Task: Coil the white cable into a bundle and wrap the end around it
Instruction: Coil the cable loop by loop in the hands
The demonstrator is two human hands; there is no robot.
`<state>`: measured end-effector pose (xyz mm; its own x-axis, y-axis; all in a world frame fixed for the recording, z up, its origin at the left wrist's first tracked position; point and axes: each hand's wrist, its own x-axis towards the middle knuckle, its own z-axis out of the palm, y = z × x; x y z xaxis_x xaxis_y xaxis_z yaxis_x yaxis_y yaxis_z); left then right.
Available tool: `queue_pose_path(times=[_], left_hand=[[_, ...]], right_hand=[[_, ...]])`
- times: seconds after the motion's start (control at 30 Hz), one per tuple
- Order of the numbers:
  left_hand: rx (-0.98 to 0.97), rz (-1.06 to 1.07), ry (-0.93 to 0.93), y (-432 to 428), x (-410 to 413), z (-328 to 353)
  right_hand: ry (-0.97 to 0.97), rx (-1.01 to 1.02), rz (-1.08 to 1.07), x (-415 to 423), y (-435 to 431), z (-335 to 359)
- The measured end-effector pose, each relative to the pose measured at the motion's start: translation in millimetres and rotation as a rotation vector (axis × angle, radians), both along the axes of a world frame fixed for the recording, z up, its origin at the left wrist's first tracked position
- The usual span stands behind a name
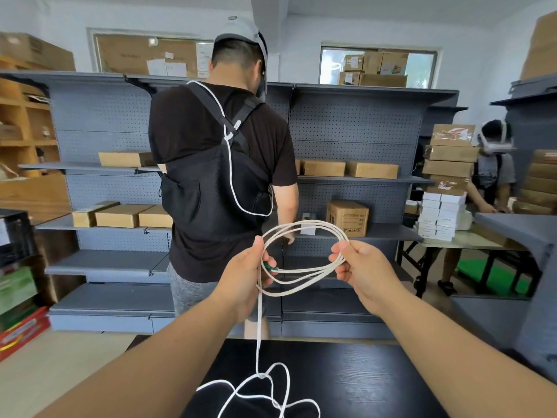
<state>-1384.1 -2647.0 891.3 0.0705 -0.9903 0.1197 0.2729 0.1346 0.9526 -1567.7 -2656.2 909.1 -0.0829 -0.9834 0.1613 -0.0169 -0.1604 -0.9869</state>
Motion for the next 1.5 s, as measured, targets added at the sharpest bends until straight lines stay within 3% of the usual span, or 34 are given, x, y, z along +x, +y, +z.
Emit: queue_pose_path(times=[0.13, 0.43, 0.73, 0.93, 1.17, 1.3, 1.5], left_hand=[[0.049, 0.005, -0.025, -2.3, 1.4, -2.0], [0.031, -0.273, 0.054, -3.2, 18.4, -8.4], [-0.055, -0.029, -0.084, -4.3, 5.7, -8.9], [-0.156, 0.216, -0.377, -8.6, -1.7, -7.6], [-0.229, 0.349, -0.548, -10.1, 2.8, -1.8], [-0.274, 0.363, -0.653, -10.1, 6.6, 8.3], [-0.322, 0.304, -0.809, -9.7, 10.8, 18.7]], right_hand=[[0.034, -0.017, -0.01, -0.1, -1.8, -2.2], [-0.038, -0.006, -0.016, -4.9, -1.4, -0.3], [-0.094, 0.024, -0.025, -6.7, -0.8, -3.4], [-0.104, 0.043, -0.009, -4.4, 1.0, -8.3], [-0.137, 0.138, 0.151, -8.8, 3.3, -6.5], [-0.011, 0.163, 0.222, -13.2, 0.3, -7.4], [0.214, 0.04, 0.193, -17.8, -3.9, -0.1]])
